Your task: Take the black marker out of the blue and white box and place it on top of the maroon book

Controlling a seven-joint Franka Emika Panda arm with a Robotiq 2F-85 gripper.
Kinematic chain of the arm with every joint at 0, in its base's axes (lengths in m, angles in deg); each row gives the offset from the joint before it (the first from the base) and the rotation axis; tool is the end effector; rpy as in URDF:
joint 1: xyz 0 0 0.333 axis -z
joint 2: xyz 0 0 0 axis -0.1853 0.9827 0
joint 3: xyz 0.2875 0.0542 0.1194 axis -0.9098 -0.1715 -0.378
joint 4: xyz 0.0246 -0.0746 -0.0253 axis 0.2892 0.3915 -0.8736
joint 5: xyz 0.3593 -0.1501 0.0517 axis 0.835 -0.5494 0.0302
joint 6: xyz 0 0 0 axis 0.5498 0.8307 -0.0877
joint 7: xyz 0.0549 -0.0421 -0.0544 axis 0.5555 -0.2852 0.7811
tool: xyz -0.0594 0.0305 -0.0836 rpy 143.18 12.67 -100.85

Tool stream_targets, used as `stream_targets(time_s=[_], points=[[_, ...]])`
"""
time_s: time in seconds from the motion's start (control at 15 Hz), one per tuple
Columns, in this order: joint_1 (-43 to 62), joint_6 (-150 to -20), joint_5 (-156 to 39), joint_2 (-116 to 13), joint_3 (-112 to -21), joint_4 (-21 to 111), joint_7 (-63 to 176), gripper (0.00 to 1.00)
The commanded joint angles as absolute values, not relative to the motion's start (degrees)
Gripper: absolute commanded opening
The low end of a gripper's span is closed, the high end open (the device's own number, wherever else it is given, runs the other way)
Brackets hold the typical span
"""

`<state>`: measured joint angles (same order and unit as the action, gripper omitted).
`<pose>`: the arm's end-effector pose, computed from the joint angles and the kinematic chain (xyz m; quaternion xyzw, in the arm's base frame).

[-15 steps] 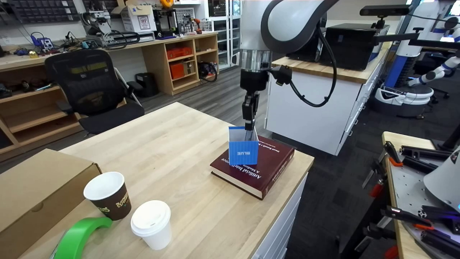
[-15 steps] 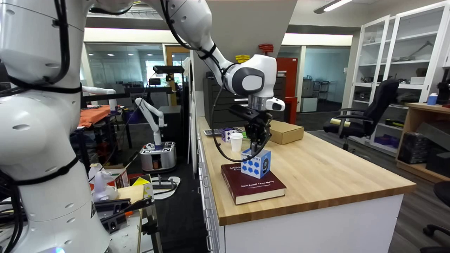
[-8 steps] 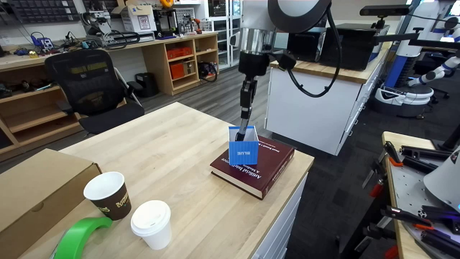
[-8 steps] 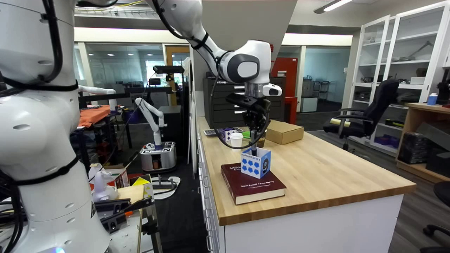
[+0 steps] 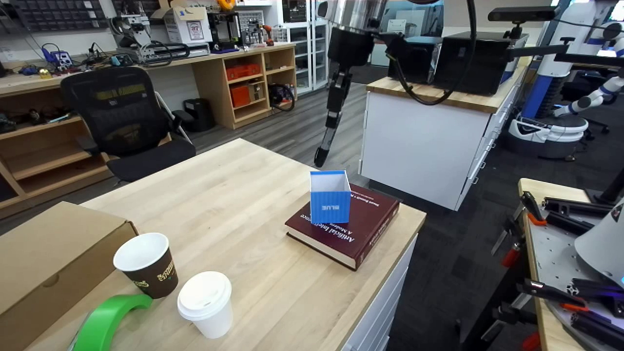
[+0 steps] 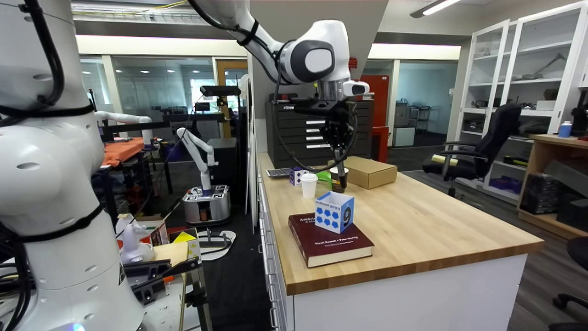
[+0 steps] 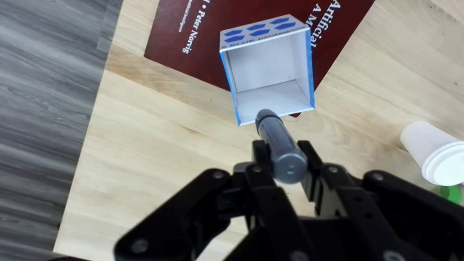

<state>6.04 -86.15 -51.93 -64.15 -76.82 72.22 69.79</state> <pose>0.5681 0.1084 0.4169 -0.9829 -0.1435 -0.1108 0.0323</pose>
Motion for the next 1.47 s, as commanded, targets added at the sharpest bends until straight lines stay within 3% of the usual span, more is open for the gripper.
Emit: stream_targets(time_s=[0.0, 1.4], points=[[6.5, -86.2, -56.0, -69.3, -75.5, 74.7, 66.0, 0.06], [7.5, -81.6, -62.0, -64.4, -72.8, 75.0, 59.0, 0.06]])
